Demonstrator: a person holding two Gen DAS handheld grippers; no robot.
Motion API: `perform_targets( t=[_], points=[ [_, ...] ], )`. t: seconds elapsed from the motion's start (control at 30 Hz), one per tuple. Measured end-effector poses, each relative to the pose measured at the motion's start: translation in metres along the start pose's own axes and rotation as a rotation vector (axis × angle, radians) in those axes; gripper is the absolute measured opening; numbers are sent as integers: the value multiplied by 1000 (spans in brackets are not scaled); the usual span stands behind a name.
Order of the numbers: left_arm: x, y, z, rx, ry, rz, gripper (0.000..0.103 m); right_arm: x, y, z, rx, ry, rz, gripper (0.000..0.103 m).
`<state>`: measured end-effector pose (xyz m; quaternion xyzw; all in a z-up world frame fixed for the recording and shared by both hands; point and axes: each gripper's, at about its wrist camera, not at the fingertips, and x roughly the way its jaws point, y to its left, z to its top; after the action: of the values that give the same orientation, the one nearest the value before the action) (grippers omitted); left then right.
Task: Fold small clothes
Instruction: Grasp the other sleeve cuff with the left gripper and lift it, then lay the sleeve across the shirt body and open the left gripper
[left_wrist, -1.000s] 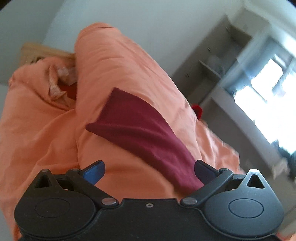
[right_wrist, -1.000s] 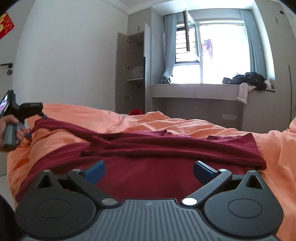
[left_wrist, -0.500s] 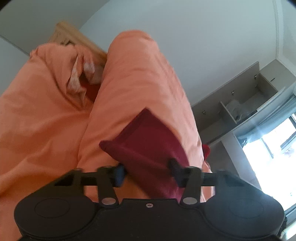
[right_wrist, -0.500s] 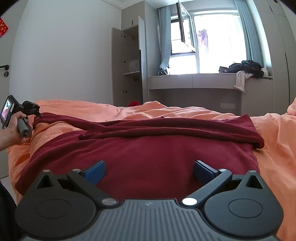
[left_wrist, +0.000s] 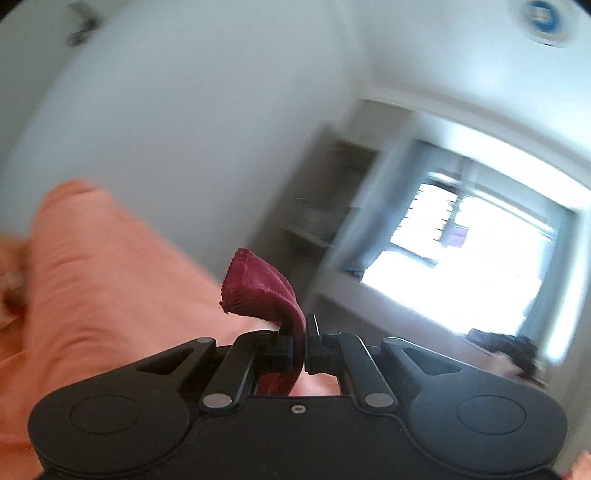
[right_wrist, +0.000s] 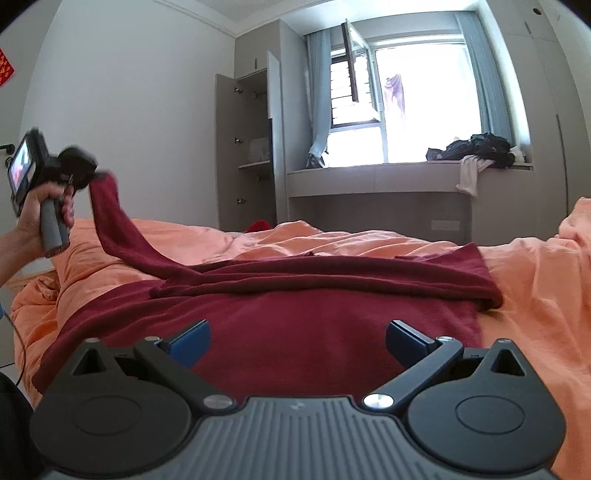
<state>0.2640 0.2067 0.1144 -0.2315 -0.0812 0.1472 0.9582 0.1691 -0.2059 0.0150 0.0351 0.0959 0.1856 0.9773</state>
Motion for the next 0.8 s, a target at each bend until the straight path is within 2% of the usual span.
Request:
perform_targets(
  t=[0.2, 0.4, 0.6, 0.8],
  points=[
    [-18, -87, -23, 115, 40, -240, 4, -19, -16, 2, 7, -16, -63, 103],
    [-42, -153, -73, 270, 150, -450, 5, -34, -35, -2, 42, -23, -134, 103],
    [-71, -182, -145, 419, 323, -607, 5, -43, -56, -8, 134, -26, -202, 103],
    [-100, -180, -186, 570, 428, -714, 10, -49, -66, -13, 167, -28, -232, 103]
  ],
)
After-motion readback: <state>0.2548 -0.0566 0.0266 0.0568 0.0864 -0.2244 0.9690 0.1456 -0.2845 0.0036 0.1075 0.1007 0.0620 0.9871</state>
